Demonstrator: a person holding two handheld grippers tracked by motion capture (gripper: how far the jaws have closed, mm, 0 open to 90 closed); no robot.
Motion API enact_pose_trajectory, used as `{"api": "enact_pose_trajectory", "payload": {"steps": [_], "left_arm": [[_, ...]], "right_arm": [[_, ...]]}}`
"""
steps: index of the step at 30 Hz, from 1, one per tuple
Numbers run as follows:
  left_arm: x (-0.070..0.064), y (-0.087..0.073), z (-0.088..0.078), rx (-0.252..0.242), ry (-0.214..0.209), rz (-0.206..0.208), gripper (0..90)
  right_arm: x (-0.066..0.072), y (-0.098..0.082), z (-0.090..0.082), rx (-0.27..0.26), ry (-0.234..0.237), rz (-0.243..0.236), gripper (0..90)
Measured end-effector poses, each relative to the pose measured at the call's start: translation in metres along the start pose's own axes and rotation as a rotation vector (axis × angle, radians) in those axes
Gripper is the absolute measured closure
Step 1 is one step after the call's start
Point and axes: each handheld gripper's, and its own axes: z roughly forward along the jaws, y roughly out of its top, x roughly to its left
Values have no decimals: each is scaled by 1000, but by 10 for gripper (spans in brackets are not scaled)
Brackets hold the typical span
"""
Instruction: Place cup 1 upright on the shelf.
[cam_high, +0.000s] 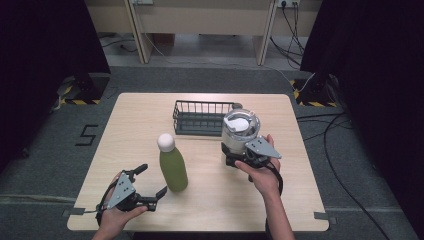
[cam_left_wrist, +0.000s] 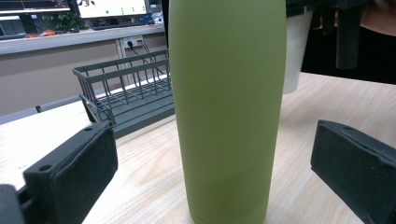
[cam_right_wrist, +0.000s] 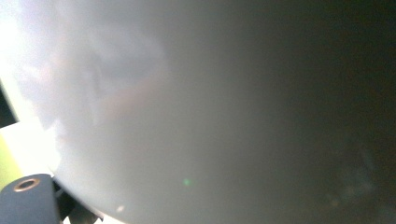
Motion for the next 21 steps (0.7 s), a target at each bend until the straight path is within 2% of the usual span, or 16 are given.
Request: {"api": "enact_pose_trajectory", "payload": {"steps": [21], "left_arm": [[0,0,-1,-1,0,-1,0]], "right_arm": [[-7,27,28,-14,-16,20,105]]}}
